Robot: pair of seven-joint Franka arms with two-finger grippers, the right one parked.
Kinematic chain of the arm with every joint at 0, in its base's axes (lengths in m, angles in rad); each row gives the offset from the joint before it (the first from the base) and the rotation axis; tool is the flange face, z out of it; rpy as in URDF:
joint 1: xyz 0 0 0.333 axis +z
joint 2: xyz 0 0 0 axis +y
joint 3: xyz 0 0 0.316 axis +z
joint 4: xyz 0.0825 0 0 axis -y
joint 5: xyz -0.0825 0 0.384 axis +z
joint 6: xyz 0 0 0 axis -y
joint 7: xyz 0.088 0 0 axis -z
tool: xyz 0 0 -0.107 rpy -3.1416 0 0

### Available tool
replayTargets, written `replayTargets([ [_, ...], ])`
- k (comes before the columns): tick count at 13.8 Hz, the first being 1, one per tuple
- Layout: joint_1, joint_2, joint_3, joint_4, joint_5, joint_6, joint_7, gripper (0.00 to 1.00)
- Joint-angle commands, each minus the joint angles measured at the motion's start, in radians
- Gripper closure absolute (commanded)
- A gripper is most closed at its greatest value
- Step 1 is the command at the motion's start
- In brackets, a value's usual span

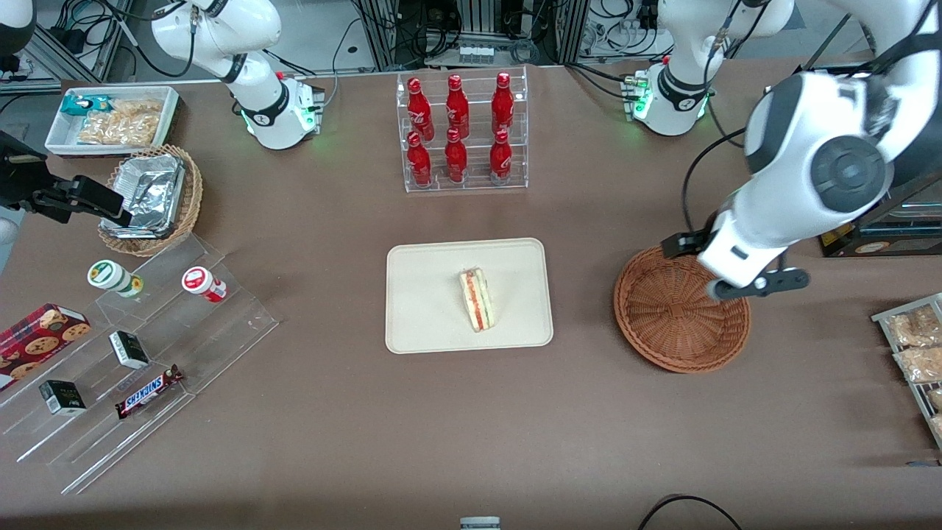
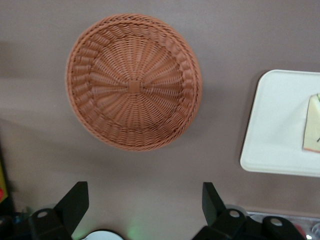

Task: Place sandwich from basket to tray

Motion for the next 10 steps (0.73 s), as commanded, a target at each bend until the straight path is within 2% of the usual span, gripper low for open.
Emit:
replayTargets([
  [1,0.118,-0.098,-0.071,-0.038,0.006,-0.052,0.085,0.0],
  [6,0.217,-0.188,-0.071,-0.021,0.035,-0.12,0.248,0.0],
  [10,0.244,-0.207,-0.067,0.019,0.037,-0.14,0.285,0.0],
])
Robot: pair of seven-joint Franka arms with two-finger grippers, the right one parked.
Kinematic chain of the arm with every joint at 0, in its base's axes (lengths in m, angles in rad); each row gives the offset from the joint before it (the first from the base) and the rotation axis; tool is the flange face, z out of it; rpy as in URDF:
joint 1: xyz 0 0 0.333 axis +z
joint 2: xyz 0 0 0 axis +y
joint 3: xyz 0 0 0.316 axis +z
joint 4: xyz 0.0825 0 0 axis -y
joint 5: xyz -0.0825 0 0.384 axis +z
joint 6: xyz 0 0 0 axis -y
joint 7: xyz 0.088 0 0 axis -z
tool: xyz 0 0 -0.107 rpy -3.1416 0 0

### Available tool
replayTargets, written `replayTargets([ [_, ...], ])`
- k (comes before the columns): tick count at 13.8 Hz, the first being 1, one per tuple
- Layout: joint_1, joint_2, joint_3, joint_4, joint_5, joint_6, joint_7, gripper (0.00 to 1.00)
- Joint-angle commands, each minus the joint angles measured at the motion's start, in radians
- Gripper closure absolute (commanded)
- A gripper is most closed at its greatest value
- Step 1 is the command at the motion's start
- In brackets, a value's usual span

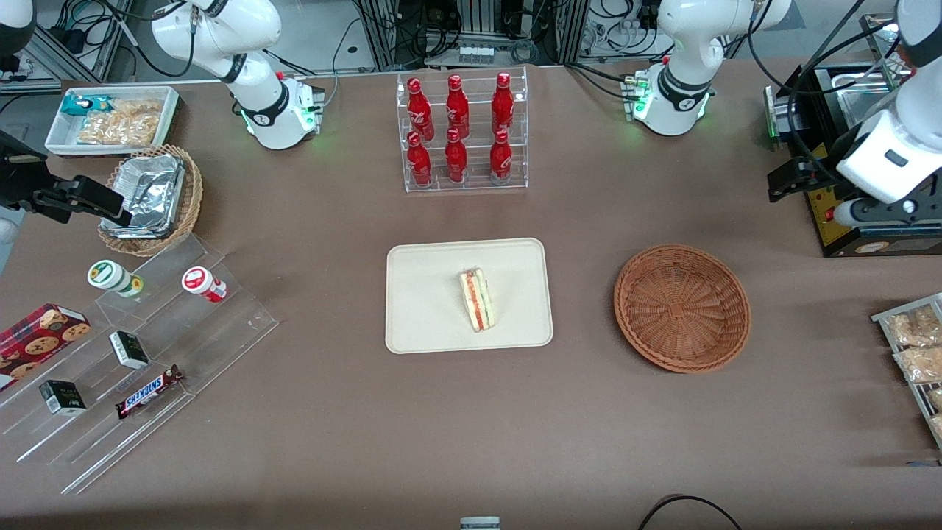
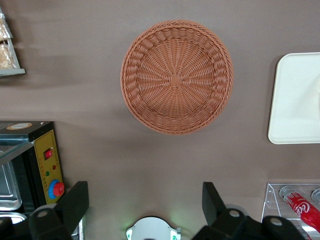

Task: Place sandwich from basket to tray

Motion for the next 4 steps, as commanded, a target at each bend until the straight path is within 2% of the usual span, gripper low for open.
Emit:
replayTargets([
  [1,0.024,-0.027,-0.013,0.021,0.018,-0.027,0.023,0.0],
  [4,0.024,-0.027,-0.012,0.032,0.033,-0.027,0.021,0.0],
])
